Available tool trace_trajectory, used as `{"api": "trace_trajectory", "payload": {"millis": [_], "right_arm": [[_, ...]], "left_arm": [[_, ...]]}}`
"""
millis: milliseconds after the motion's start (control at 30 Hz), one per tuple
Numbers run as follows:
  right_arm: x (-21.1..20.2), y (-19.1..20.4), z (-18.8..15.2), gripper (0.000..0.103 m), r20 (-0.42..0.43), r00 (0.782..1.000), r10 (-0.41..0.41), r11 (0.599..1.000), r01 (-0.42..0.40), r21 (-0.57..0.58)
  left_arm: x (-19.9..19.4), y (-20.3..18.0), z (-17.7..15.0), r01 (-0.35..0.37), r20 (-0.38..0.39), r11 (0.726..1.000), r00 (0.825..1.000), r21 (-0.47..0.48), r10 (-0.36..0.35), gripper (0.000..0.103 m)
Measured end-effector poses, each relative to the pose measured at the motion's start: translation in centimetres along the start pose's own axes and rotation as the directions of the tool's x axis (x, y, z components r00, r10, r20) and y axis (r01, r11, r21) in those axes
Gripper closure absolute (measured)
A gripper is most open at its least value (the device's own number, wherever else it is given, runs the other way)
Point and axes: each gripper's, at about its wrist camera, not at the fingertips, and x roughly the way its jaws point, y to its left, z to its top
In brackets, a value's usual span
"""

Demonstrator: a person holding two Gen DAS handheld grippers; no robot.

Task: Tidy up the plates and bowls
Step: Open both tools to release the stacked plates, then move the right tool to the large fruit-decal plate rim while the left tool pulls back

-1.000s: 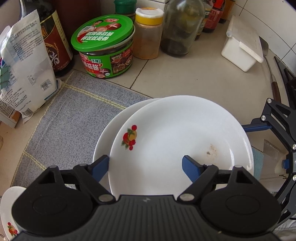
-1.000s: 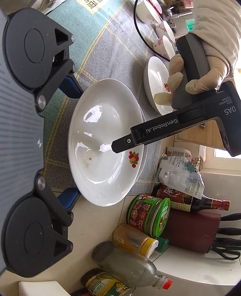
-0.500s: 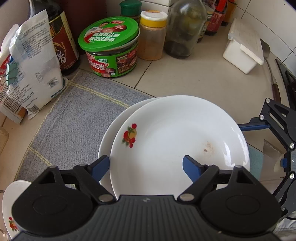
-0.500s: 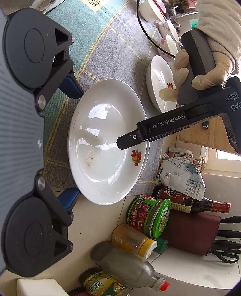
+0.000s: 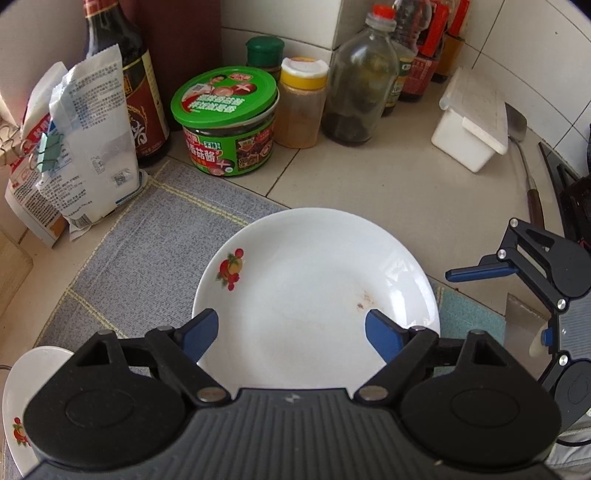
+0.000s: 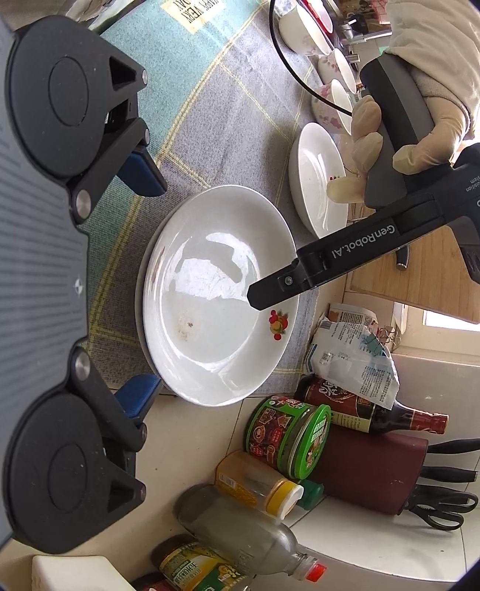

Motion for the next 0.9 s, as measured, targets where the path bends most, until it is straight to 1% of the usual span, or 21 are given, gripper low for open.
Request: {"api": "trace_trajectory", "payload": {"millis": [100, 233, 333, 433, 567, 600, 633, 700, 800, 900], "right_arm": [[-0.2, 0.1, 0.2, 0.000, 0.011, 1.000, 0.004, 1.000, -0.004, -0.005], [-0.3, 0.2, 0.8, 0.000, 0.029, 1.000, 0.004, 1.000, -0.003, -0.014], [-0.4, 0.3, 1.5, 0.000, 0.042, 0.999, 0.012, 1.000, -0.011, -0.016], [-0.2, 0.4, 2.2, 0.000, 0.052, 0.999, 0.015, 1.000, -0.014, -0.019], [0.2, 0.7, 3.2, 0.000, 0.061, 0.998, 0.030, 0.999, -0.028, -0.033], [0.5, 0.7, 3.5, 0.000, 0.064, 0.997, 0.036, 0.999, -0.033, -0.038], [0.6, 0.7, 3.7, 0.000, 0.068, 0.997, 0.046, 0.998, -0.043, -0.043], [1.0, 0.8, 4.2, 0.000, 0.073, 0.995, 0.072, 0.996, -0.068, -0.051], [1.7, 1.2, 4.8, 0.000, 0.067, 0.994, 0.092, 0.994, -0.087, -0.069], [2.3, 1.7, 5.3, 0.000, 0.057, 0.992, 0.111, 0.990, -0.106, -0.088]], "left_arm": [[-1.6, -0.3, -0.7, -0.026, 0.065, 0.999, 0.997, -0.021, 0.027, 0.013], [-3.8, -1.0, -2.0, -0.060, 0.130, 0.996, 0.989, -0.064, 0.068, 0.012], [-5.4, -1.4, -3.5, -0.082, 0.178, 0.990, 0.979, -0.116, 0.102, 0.010], [-7.0, -2.0, -5.3, -0.122, 0.227, 0.977, 0.961, -0.174, 0.160, 0.010], [-8.6, -2.7, -8.1, -0.191, 0.272, 0.946, 0.926, -0.262, 0.262, 0.009], [-9.0, -3.0, -8.8, -0.215, 0.278, 0.935, 0.914, -0.283, 0.294, 0.009], [-9.2, -3.1, -9.4, -0.231, 0.278, 0.926, 0.907, -0.300, 0.317, 0.008], [-9.6, -3.4, -10.8, -0.275, 0.266, 0.898, 0.889, -0.344, 0.374, 0.008], [-10.0, -3.5, -12.9, -0.303, 0.242, 0.855, 0.871, -0.421, 0.428, 0.008], [-9.9, -3.5, -14.8, -0.356, 0.197, 0.803, 0.847, -0.479, 0.493, 0.008]]}}
